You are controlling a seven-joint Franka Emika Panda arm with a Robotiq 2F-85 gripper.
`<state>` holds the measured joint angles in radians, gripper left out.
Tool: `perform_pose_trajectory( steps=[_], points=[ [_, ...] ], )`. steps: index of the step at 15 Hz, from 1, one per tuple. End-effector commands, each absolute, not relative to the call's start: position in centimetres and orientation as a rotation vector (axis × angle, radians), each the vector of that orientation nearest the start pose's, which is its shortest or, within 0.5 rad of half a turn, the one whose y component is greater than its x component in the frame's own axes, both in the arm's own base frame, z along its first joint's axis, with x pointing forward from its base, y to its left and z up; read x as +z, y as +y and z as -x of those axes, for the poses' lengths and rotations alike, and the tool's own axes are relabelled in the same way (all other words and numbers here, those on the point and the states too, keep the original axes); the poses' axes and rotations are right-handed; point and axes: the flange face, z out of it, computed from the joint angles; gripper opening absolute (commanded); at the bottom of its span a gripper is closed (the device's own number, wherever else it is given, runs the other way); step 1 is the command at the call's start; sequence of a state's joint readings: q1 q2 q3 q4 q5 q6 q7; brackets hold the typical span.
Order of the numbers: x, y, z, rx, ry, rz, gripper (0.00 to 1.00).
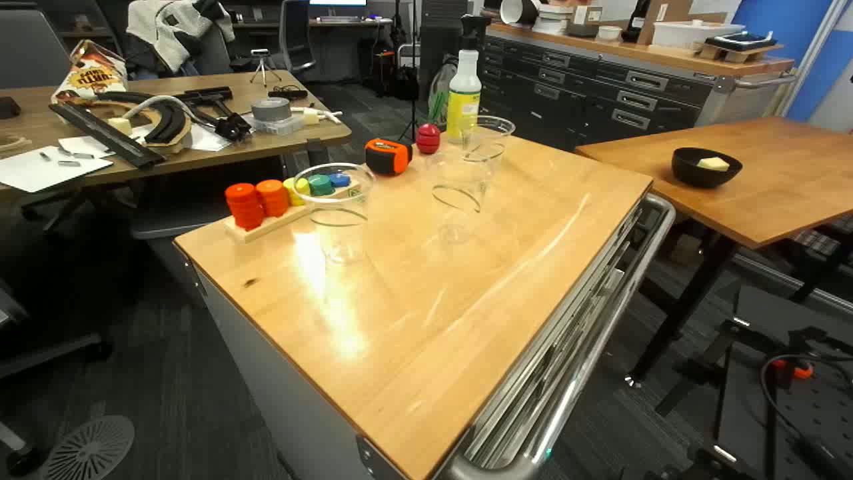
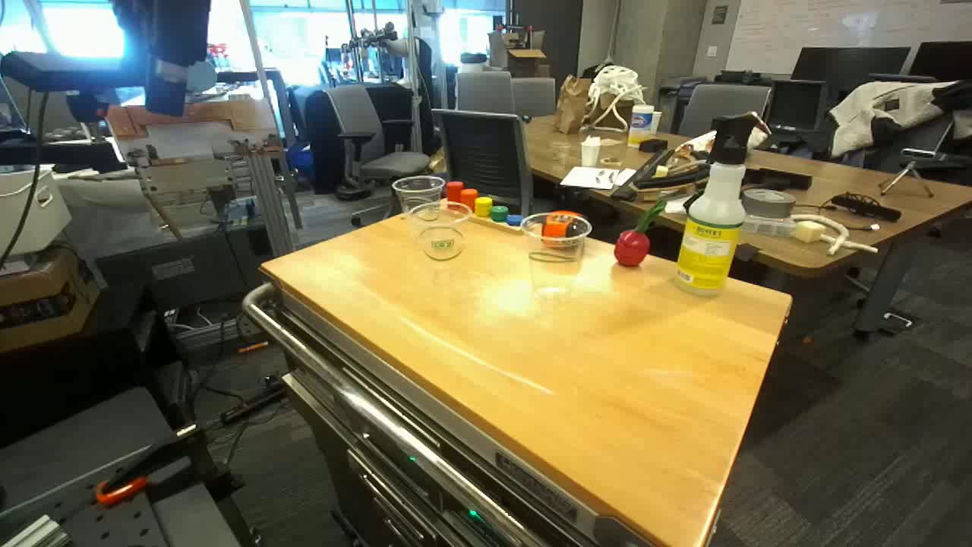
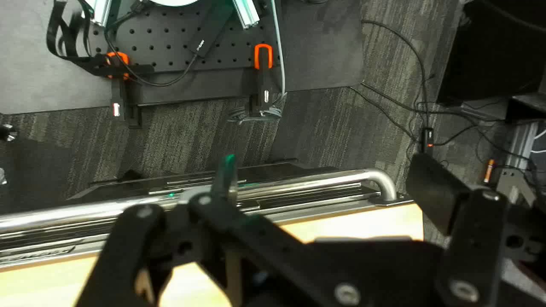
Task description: Stack up the cups
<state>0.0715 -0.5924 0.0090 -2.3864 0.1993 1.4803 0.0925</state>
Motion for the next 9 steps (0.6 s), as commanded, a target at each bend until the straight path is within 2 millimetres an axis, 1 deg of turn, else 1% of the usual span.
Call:
perform_pose_trajectory(
  steps=[1,4,9],
  points=[
    [51.08,4.99,-33.35,0.485,0.04,2.935,1.0],
    [51.62,5.0,-33.42,0.466,0.038,2.937,1.0],
    [51.65,5.0,-33.42,0.465,0.038,2.937,1.0]
  ],
)
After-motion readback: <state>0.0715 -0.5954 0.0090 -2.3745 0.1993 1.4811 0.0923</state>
